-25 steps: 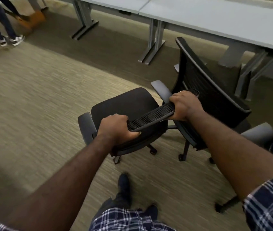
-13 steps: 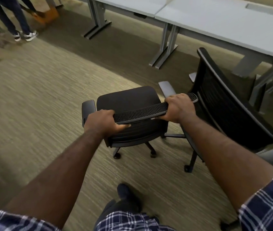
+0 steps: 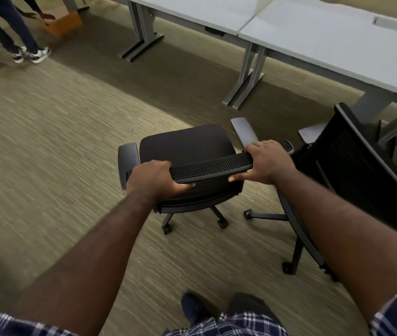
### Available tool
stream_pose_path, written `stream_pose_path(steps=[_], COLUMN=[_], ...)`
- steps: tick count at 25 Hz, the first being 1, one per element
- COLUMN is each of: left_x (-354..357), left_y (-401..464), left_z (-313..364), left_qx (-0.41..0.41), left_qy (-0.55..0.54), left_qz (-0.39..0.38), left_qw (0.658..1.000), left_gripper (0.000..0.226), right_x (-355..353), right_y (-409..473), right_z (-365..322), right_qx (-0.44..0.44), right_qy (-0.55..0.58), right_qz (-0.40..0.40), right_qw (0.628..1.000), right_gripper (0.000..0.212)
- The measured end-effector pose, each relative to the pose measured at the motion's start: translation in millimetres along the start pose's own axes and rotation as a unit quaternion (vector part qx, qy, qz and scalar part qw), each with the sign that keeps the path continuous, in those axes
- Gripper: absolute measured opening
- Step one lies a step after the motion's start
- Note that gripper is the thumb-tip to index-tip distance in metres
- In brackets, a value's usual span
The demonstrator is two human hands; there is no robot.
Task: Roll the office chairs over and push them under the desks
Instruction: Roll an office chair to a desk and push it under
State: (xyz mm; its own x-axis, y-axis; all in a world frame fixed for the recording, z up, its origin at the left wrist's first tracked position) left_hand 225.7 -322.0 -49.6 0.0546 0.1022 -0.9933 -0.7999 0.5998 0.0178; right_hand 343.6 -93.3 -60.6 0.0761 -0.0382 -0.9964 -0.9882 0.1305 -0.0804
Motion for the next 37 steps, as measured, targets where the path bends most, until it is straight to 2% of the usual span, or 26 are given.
stream_pose_path(steps=[3, 12, 16, 26, 31, 37], left_x=[-3.9, -7.4, -4.3, -11.8, -20.9, -24.5], left_y=[35.0, 160.6, 223.9, 387.5, 472.7, 579.1], left_z=[-17.2, -78.0, -102.5, -165.0, -192.7, -232.7], left_qx=[0.005, -0.033, -0.049, -0.076, -0.053, -0.031], left_qy=[0.007, 0.017, 0.013, 0.006, 0.008, 0.009], left_qz=[0.004, -0.011, -0.031, 0.006, 0.041, 0.035], left_qw=[1.0, 0.999, 0.998, 0.997, 0.998, 0.999], left_gripper=[0.079, 0.087, 0.089, 0.085, 0.082, 0.079], right_x=[-6.9, -19.9, -25.6, -46.3, -53.5, -62.0], right_y=[37.9, 179.8, 246.5, 426.1, 520.4, 633.9], right_z=[-1.8, 9.8, 21.0, 51.8, 67.3, 79.7], right_qx=[0.0, -0.082, -0.081, -0.086, -0.08, -0.063], right_qy=[-0.016, -0.018, -0.021, -0.019, -0.026, -0.017], right_qz=[0.023, 0.045, 0.061, 0.079, 0.088, 0.087], right_qw=[1.0, 0.995, 0.995, 0.993, 0.993, 0.994], right_gripper=[0.102, 0.102, 0.104, 0.1, 0.101, 0.1])
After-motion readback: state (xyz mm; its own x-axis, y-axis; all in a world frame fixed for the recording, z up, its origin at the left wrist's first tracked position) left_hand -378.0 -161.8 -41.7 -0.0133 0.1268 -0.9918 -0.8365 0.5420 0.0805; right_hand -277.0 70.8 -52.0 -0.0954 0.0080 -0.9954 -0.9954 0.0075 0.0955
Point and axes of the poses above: each hand's wrist, its own y-axis towards the middle knuckle, its own x-axis out of the palm, z = x × y, the point moved 10 cm from there along y, towards the middle knuckle, and after that the axes turned 10 degrees about -x, right-handed, at the moved point
